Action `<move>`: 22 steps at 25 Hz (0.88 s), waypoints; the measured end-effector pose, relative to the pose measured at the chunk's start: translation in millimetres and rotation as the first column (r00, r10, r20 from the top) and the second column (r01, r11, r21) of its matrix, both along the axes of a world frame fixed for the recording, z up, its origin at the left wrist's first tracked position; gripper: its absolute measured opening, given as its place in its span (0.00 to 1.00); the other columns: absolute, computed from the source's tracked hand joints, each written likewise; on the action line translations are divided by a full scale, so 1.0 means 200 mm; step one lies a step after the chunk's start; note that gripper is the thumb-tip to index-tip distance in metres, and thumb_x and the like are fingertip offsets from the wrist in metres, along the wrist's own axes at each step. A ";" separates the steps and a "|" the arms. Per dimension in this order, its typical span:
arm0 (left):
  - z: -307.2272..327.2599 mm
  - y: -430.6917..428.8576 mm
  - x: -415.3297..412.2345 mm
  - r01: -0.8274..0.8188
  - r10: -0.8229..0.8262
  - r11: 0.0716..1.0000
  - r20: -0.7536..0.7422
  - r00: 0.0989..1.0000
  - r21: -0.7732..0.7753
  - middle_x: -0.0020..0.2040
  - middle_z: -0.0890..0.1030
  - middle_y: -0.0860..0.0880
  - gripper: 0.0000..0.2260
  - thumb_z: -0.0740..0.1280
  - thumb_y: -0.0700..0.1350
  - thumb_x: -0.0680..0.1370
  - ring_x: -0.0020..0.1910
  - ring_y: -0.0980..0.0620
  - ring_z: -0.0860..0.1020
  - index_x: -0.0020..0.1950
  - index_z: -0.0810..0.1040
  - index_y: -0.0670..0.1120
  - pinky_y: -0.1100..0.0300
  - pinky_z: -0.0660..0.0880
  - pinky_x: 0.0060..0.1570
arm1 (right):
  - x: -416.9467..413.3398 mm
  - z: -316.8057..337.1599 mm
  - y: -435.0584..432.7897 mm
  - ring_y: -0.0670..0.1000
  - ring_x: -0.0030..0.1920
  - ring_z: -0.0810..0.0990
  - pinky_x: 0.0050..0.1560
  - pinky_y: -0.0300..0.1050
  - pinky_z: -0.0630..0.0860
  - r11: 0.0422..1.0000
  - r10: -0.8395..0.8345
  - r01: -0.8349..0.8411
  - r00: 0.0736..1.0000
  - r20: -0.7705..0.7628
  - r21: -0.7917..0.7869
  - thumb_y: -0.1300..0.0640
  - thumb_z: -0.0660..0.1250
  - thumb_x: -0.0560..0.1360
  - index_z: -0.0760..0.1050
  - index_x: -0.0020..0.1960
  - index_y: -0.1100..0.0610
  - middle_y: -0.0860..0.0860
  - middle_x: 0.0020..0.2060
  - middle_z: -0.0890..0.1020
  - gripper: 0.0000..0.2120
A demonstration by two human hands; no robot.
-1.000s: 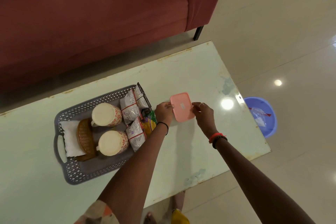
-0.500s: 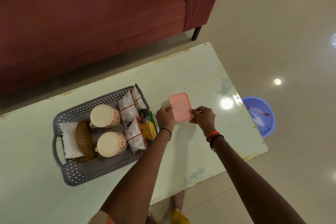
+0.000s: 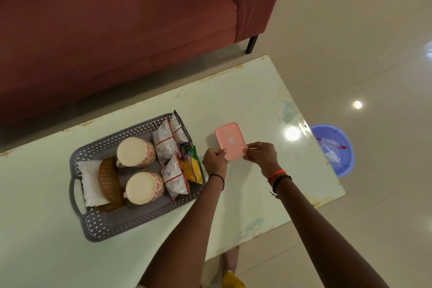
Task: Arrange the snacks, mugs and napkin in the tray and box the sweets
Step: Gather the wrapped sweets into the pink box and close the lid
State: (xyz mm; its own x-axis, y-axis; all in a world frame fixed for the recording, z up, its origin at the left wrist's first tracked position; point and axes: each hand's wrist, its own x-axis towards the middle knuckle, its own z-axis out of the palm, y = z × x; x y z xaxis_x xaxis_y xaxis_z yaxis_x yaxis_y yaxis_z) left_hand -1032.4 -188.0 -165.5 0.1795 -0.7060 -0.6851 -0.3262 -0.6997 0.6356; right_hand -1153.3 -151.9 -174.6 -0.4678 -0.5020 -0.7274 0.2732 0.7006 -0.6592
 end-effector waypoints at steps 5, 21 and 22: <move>0.00 -0.01 -0.01 0.010 -0.010 1.000 0.013 1.000 0.013 0.50 0.82 0.33 0.10 0.69 0.38 0.74 0.48 0.36 0.81 0.49 0.79 0.31 0.43 0.79 0.49 | -0.02 0.01 0.04 0.62 0.43 0.81 0.46 0.44 0.83 0.998 -0.042 0.048 0.991 0.128 -0.042 0.74 0.68 0.70 0.75 0.51 0.75 0.67 0.46 0.79 0.10; -0.01 0.08 -0.01 -0.096 0.104 0.991 -0.079 0.991 0.091 0.46 0.83 0.31 0.11 0.69 0.37 0.73 0.45 0.38 0.83 0.51 0.79 0.30 0.47 0.78 0.55 | 0.00 -0.01 0.01 0.57 0.42 0.81 0.40 0.37 0.81 0.999 0.022 -0.021 1.000 -0.002 0.029 0.72 0.68 0.72 0.73 0.35 0.64 0.62 0.44 0.79 0.09; -0.01 0.08 -0.01 -0.097 0.103 0.991 -0.062 0.993 0.087 0.46 0.83 0.31 0.10 0.69 0.37 0.73 0.45 0.38 0.83 0.50 0.80 0.30 0.48 0.79 0.54 | 0.00 -0.01 0.00 0.57 0.42 0.81 0.40 0.37 0.81 0.999 0.036 -0.036 0.999 -0.006 0.034 0.72 0.68 0.72 0.73 0.35 0.63 0.61 0.43 0.79 0.10</move>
